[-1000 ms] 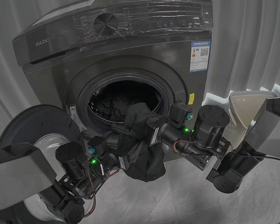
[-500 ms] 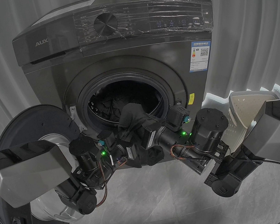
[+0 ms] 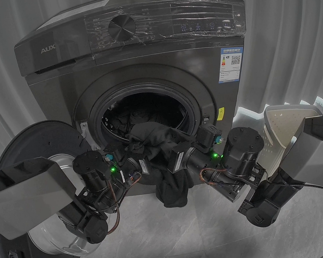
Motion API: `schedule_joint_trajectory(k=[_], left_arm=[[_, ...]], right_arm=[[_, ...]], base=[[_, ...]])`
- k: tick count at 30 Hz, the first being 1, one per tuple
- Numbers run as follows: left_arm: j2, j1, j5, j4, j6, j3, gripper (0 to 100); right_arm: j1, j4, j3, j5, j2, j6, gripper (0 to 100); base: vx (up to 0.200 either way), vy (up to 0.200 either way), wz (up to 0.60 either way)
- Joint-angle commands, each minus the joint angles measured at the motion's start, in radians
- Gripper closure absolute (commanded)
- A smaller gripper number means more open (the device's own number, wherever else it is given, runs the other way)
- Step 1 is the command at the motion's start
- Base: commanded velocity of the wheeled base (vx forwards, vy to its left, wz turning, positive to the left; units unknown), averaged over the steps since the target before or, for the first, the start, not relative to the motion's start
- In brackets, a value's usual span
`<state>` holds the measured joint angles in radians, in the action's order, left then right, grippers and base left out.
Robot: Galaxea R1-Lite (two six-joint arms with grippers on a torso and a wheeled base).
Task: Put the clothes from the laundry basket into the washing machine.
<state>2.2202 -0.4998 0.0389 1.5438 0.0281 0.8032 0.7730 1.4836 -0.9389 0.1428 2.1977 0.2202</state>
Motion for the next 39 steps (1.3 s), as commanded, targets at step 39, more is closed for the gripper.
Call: schedule_joint_trajectory(k=[39], left_arm=[[-0.185, -0.040, 0.075, 0.002, 0.007, -0.248, 100]], right_arm=[[-0.149, 0.070, 0.474, 0.047, -0.030, 0.005, 0]], base=[[0.015, 0.000, 0.00]])
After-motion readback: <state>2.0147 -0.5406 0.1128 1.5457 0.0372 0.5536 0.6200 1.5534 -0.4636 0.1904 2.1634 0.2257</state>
